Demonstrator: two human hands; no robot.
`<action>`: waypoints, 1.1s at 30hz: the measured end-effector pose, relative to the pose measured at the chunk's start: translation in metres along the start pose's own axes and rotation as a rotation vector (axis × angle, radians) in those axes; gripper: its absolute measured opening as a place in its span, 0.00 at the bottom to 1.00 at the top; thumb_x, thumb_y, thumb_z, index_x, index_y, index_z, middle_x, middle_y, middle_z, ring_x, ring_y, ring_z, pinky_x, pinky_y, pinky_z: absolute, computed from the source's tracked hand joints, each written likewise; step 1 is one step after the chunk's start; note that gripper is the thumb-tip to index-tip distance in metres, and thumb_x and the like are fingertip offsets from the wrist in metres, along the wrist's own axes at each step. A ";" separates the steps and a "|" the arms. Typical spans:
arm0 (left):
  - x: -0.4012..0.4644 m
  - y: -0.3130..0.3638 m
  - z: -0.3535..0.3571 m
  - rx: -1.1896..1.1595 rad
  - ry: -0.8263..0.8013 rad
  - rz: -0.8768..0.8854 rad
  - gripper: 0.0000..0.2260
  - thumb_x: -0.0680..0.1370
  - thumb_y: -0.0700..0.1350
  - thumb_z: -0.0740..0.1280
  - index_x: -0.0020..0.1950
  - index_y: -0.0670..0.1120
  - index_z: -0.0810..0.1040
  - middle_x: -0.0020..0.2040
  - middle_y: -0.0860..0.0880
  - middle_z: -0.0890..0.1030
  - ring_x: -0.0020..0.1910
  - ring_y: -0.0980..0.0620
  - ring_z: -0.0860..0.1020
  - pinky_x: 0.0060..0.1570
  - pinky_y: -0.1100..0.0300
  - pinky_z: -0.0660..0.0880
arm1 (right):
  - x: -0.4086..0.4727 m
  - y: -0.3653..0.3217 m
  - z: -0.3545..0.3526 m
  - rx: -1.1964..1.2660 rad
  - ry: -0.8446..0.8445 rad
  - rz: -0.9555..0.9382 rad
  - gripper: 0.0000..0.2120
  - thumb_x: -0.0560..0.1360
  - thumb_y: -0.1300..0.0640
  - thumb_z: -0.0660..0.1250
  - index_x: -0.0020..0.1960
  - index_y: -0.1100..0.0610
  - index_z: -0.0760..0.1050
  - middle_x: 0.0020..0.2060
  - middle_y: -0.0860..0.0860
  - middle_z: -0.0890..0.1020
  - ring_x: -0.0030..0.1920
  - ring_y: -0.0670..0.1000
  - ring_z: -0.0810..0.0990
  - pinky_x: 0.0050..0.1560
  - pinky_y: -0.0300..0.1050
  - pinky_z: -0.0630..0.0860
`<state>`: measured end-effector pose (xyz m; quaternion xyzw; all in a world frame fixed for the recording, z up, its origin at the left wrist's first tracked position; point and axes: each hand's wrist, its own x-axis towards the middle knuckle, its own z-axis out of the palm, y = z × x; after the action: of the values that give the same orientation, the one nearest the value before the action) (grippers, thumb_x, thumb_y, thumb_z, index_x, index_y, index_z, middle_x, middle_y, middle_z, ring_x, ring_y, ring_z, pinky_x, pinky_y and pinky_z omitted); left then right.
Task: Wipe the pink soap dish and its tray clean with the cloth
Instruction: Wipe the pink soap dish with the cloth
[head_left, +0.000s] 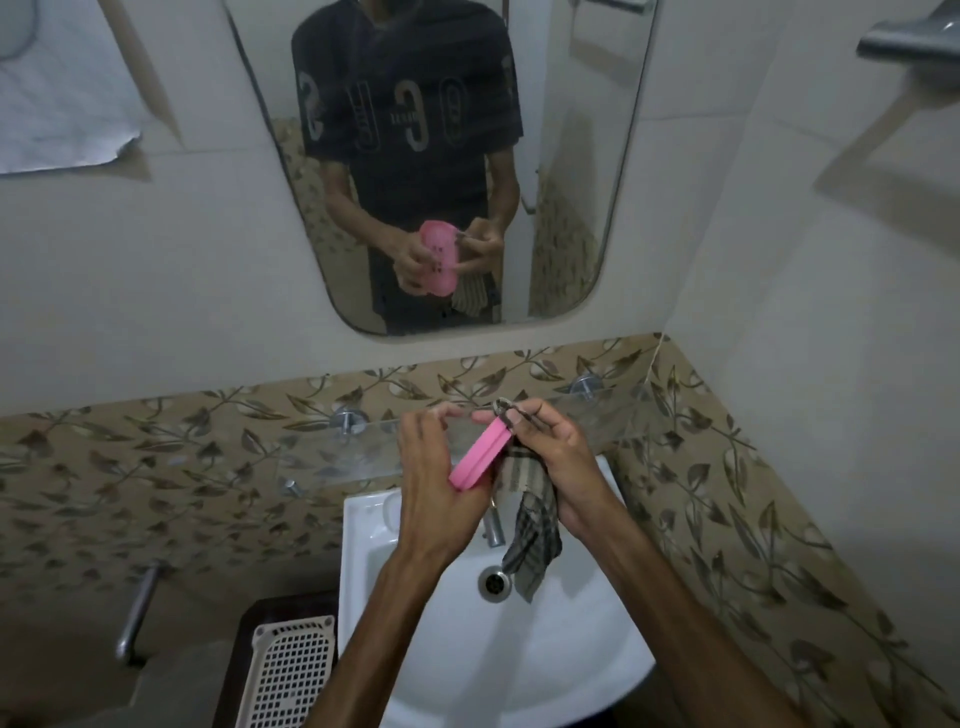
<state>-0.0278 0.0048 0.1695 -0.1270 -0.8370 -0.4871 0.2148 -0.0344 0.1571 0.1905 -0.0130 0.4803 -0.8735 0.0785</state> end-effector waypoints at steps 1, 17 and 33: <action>0.001 -0.003 -0.002 0.002 0.007 -0.004 0.25 0.72 0.49 0.73 0.65 0.48 0.69 0.58 0.47 0.70 0.58 0.45 0.72 0.53 0.41 0.77 | -0.002 0.001 -0.002 -0.029 -0.003 -0.020 0.03 0.77 0.56 0.72 0.47 0.55 0.80 0.56 0.63 0.85 0.53 0.58 0.84 0.53 0.48 0.83; 0.017 0.007 -0.014 -0.249 -0.226 -0.182 0.09 0.67 0.37 0.67 0.40 0.51 0.76 0.39 0.48 0.75 0.37 0.58 0.74 0.38 0.63 0.72 | -0.007 0.009 0.011 -0.960 -0.105 -0.754 0.11 0.70 0.69 0.77 0.51 0.60 0.86 0.49 0.52 0.86 0.52 0.49 0.84 0.53 0.49 0.83; 0.006 0.018 0.009 -0.344 -0.055 -0.249 0.18 0.76 0.25 0.68 0.37 0.45 0.69 0.40 0.39 0.72 0.38 0.51 0.69 0.37 0.56 0.70 | 0.005 -0.002 -0.004 -0.883 0.375 -0.529 0.05 0.74 0.62 0.78 0.50 0.57 0.87 0.45 0.46 0.81 0.46 0.41 0.81 0.44 0.31 0.77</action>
<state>-0.0275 0.0211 0.1823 -0.0709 -0.7561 -0.6420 0.1053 -0.0395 0.1611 0.1894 -0.0091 0.7873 -0.5662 -0.2440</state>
